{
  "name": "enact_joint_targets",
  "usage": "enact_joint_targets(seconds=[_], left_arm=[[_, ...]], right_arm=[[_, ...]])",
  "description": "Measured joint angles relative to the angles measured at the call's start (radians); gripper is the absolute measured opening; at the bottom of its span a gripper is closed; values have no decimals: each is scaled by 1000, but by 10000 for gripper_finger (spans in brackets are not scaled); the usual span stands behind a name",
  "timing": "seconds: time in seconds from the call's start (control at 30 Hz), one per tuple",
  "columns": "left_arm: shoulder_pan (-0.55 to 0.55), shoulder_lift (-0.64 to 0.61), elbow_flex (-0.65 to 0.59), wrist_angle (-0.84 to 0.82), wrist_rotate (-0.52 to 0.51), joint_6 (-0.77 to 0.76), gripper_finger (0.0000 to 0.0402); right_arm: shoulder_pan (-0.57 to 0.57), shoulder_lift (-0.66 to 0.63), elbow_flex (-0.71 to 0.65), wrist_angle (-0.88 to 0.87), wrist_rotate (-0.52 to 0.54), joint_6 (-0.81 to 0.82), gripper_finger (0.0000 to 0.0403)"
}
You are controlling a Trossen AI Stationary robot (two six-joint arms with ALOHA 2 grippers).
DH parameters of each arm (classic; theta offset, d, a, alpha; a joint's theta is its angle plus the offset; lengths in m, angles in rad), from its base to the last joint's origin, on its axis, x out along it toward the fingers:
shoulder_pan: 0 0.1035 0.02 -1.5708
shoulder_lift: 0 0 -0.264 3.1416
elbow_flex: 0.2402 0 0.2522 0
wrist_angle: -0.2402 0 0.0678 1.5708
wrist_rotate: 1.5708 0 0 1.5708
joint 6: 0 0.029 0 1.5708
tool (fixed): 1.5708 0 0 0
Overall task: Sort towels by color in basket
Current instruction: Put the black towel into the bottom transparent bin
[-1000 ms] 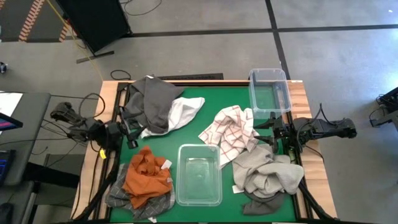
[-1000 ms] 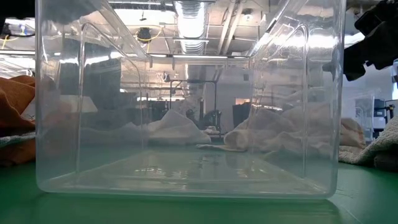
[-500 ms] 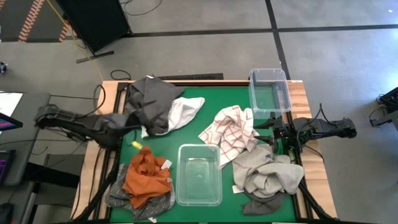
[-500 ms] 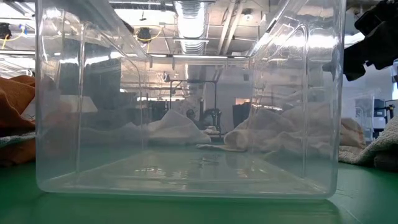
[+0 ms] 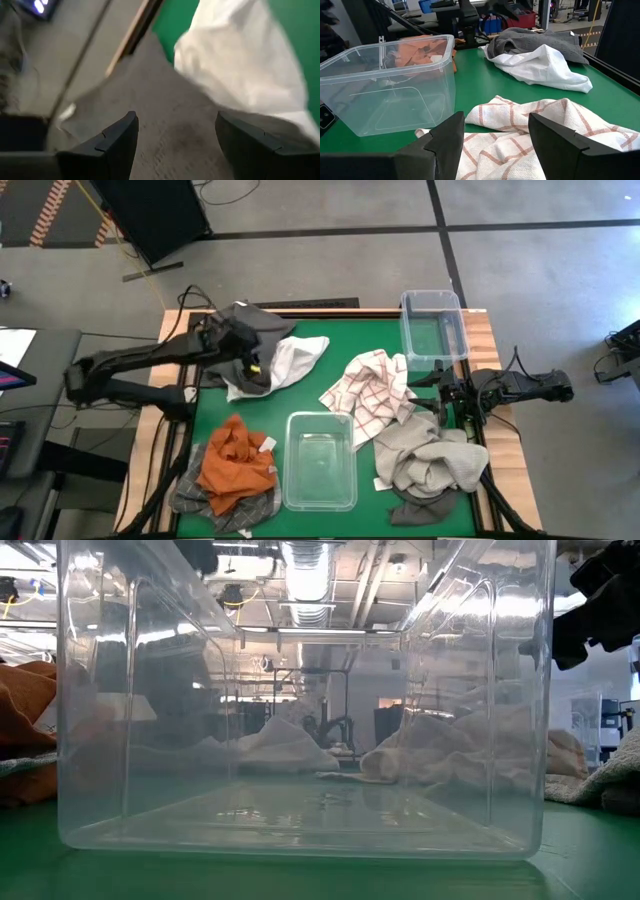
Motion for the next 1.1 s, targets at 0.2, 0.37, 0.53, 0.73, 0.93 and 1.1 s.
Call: enact_joint_targets(seconds=[0.2, 0.37, 0.53, 0.73, 0.93, 1.1], left_arm=[[198, 161, 0, 25, 179, 28, 254], [283, 309, 0, 78, 305, 47, 254], [308, 446, 1, 128, 323, 61, 253], [307, 495, 9, 136, 326, 86, 181], [295, 460, 73, 11, 327, 140, 24], [260, 408, 134, -60, 327, 155, 15]], right_arm=[[0, 0, 0, 0, 0, 0, 249], [0, 0, 0, -1, 0, 0, 249], [0, 0, 0, -2, 0, 0, 249], [0, 0, 0, -2, 0, 0, 249], [0, 0, 0, -3, 0, 0, 249], [0, 0, 0, -6, 0, 0, 249]])
